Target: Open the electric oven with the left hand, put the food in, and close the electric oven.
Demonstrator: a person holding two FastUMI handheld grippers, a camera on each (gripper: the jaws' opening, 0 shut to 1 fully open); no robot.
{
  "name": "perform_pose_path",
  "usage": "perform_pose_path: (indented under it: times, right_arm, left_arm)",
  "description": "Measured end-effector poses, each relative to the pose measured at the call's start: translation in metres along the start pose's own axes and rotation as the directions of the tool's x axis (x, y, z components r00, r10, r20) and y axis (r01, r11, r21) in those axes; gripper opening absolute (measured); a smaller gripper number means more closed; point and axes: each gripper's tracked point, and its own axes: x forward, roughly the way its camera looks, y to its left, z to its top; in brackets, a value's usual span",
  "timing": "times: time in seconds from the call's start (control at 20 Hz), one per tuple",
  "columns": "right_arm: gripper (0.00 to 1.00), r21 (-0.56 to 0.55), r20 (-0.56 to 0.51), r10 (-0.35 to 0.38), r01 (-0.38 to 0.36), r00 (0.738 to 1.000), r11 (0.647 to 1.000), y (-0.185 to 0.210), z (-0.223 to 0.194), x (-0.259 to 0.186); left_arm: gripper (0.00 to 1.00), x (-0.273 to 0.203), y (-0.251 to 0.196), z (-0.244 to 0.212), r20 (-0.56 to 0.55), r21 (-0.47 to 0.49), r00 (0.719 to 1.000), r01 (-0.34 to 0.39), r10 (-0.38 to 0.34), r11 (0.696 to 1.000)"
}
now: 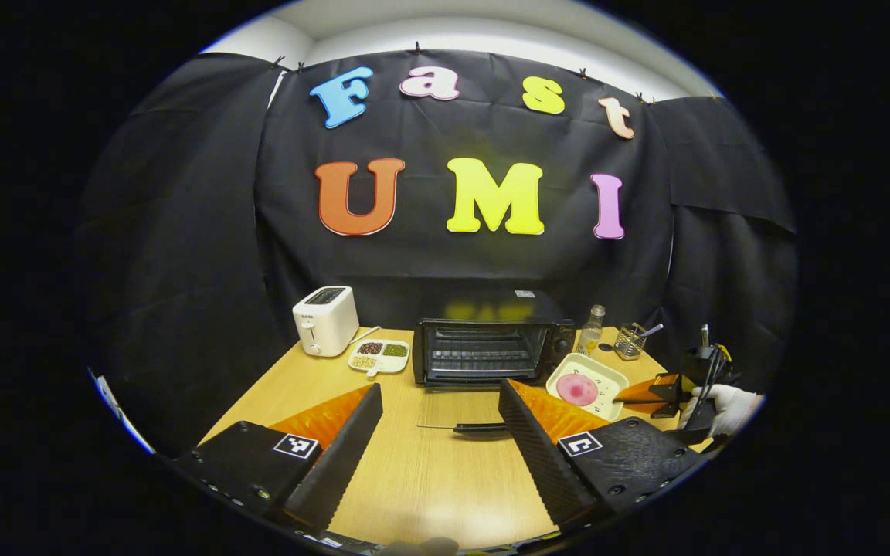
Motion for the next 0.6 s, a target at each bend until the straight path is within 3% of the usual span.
perform_pose_path:
  times: [0.35,0.6]
  right_arm:
    - [0.04,0.106,0.003,-0.015,0.015,1.000,0.994,0.019,-0.074,0.040]
    - [0.04,0.114,-0.025,-0.012,0.015,1.000,0.993,0.036,-0.107,0.074]
  left_arm:
    - [0.97,-0.022,0.046,-0.006,-0.010,0.018,1.000,-0.015,0.015,1.000]
    - [0.97,-0.031,0.064,-0.015,-0.021,-0.003,0.999,-0.043,0.043,0.999]
